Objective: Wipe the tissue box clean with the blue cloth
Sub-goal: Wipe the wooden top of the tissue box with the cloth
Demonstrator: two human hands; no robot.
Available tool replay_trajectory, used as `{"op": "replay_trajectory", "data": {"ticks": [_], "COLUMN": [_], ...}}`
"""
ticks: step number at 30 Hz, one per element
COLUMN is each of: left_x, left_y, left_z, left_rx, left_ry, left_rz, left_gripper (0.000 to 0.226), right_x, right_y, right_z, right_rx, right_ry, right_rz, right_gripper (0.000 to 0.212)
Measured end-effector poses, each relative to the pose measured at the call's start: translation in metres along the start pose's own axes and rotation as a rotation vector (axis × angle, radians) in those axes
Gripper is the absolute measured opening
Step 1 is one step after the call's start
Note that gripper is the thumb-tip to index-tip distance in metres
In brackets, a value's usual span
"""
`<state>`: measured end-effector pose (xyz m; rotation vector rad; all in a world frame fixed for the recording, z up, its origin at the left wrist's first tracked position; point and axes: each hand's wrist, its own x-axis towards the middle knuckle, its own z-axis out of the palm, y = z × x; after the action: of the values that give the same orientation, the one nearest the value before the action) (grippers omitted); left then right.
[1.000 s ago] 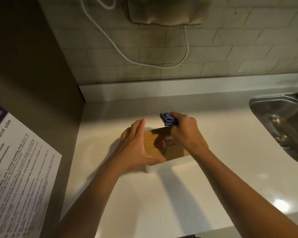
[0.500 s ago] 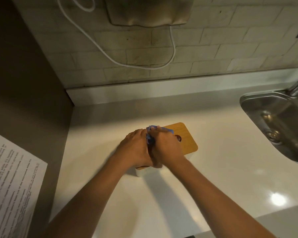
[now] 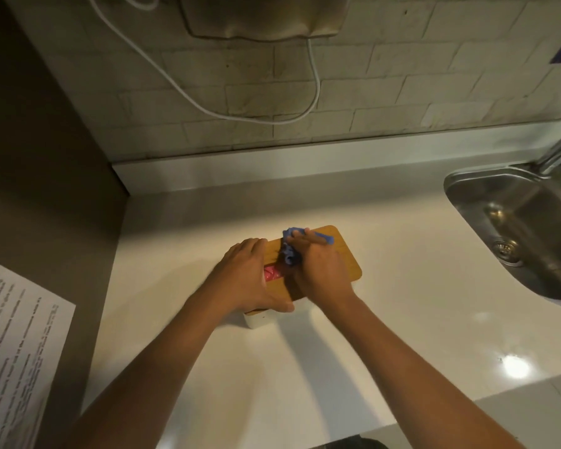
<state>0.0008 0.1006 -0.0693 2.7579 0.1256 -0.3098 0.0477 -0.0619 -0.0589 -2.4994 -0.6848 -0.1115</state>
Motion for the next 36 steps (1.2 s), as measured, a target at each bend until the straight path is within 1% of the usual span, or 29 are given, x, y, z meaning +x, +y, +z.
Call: {"op": "replay_trajectory", "data": {"ticks": [1, 2, 4, 6, 8, 10, 11, 13, 14, 15, 17, 19, 21, 22, 23, 25, 26, 28, 31, 33, 36], "left_x": [0.0, -0.001, -0.002, -0.003, -0.004, -0.004, -0.004, -0.002, -0.002, -0.002, -0.002, -0.002, 0.0, 0.001, 0.0, -0.001, -0.001, -0.001, -0.006, -0.014, -0.027], "left_y": [0.0, 0.0, 0.001, 0.003, 0.004, 0.003, 0.003, 0.002, 0.001, 0.001, 0.001, 0.002, 0.003, 0.002, 0.003, 0.003, 0.003, 0.003, -0.007, -0.022, -0.034], "left_z": [-0.001, -0.002, -0.003, -0.005, -0.005, -0.004, -0.003, -0.002, -0.001, -0.001, 0.0, 0.0, -0.001, -0.001, -0.001, 0.001, 0.001, 0.0, -0.006, -0.011, -0.015], "left_rx": [0.011, 0.017, 0.025, 0.035, 0.048, 0.053, 0.051, 0.053, 0.053, 0.052, 0.045, 0.043, 0.054, 0.058, 0.058, 0.055, 0.049, 0.025, 0.112, 0.171, 0.135], "left_ry": [-0.019, -0.033, -0.053, -0.058, -0.056, -0.048, -0.046, -0.041, -0.036, -0.034, -0.027, -0.017, -0.027, -0.027, -0.026, -0.01, -0.005, -0.025, -0.066, -0.06, -0.055], "left_rz": [-0.002, -0.005, -0.01, -0.017, -0.02, -0.023, -0.02, -0.011, -0.01, -0.013, -0.022, -0.022, -0.017, -0.02, -0.025, -0.026, -0.022, -0.011, 0.03, 0.048, 0.025], "left_gripper": [0.131, 0.139, 0.142, 0.142, 0.142, 0.142, 0.143, 0.144, 0.144, 0.145, 0.146, 0.147, 0.147, 0.147, 0.147, 0.146, 0.145, 0.145, 0.15, 0.151, 0.14], "right_x": [0.004, 0.009, 0.015, 0.015, 0.003, -0.018, -0.029, -0.054, -0.064, -0.071, -0.067, -0.048, -0.037, -0.039, -0.046, -0.069, -0.079, -0.085, -0.075, -0.075, -0.078], "right_y": [0.011, 0.02, 0.032, 0.031, 0.028, 0.032, 0.034, 0.032, 0.028, 0.025, 0.022, 0.026, 0.029, 0.027, 0.021, 0.0, -0.01, -0.018, -0.01, -0.003, -0.009], "right_z": [-0.008, -0.013, -0.021, -0.019, -0.019, -0.022, -0.024, -0.022, -0.019, -0.016, -0.017, -0.024, -0.031, -0.03, -0.025, -0.008, 0.0, 0.004, -0.012, -0.019, -0.008], "right_rx": [-0.018, -0.043, -0.092, -0.149, -0.167, -0.149, -0.137, -0.13, -0.123, -0.117, -0.124, -0.158, -0.2, -0.208, -0.197, -0.159, -0.139, -0.128, -0.114, -0.095, -0.12], "right_ry": [0.009, 0.01, 0.017, 0.015, 0.021, 0.086, 0.119, 0.156, 0.153, 0.127, 0.088, 0.075, 0.095, 0.097, 0.088, 0.025, -0.007, -0.03, 0.018, 0.061, 0.055], "right_rz": [0.06, 0.13, 0.243, 0.274, 0.269, 0.238, 0.235, 0.26, 0.266, 0.274, 0.267, 0.268, 0.31, 0.329, 0.335, 0.284, 0.236, 0.173, 0.247, 0.244, 0.258], "right_gripper": [0.033, 0.033, 0.028, 0.023, 0.022, 0.022, 0.027, 0.048, 0.056, 0.06, 0.057, 0.045, 0.033, 0.034, 0.039, 0.052, 0.055, 0.056, 0.052, 0.047, 0.051]}}
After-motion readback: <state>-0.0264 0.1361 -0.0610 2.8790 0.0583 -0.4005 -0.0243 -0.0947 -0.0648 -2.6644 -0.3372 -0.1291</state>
